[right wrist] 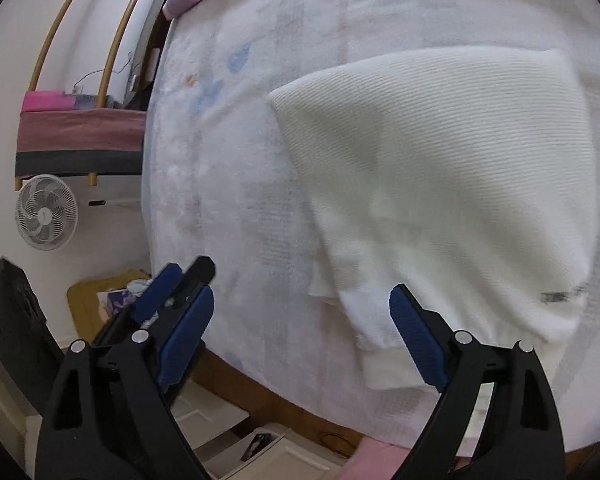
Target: Fold large clothes
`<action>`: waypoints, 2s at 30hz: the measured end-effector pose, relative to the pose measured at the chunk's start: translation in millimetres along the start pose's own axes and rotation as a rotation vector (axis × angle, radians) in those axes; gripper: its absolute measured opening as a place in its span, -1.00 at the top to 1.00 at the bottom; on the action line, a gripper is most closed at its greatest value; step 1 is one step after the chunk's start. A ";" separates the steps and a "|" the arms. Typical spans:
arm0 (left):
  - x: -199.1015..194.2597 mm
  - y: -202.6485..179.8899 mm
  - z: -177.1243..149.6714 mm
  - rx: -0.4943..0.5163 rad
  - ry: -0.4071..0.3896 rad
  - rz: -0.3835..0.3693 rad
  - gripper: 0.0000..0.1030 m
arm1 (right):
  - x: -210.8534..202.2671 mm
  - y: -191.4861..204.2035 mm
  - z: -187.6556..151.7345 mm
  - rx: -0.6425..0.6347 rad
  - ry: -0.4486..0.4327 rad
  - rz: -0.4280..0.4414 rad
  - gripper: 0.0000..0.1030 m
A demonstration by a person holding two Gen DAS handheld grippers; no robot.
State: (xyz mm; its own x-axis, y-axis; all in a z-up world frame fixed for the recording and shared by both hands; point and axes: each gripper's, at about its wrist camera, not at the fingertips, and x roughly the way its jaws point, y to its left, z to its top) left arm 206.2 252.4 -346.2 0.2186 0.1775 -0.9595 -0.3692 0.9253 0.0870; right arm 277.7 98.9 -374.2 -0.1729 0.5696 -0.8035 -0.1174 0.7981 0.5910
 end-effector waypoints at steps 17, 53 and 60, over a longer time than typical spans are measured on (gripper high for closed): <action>151.1 -81.4 -80.0 0.199 0.396 -0.108 0.69 | 42.6 -175.3 -58.1 0.146 0.088 -0.343 0.80; 151.0 -124.0 158.3 0.215 0.142 -0.432 0.87 | -18.2 -175.9 117.3 -0.128 -0.072 -0.508 0.58; 185.3 -120.4 152.0 0.213 0.210 -0.253 0.42 | -5.4 -174.9 138.2 0.019 -0.078 -0.438 0.19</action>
State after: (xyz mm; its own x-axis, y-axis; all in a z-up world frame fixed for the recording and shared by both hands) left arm 428.4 224.8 -493.8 0.0814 -0.1175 -0.9897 -0.1267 0.9837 -0.1272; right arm 434.3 -16.6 -483.0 -0.0370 0.1895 -0.9812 -0.1447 0.9705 0.1929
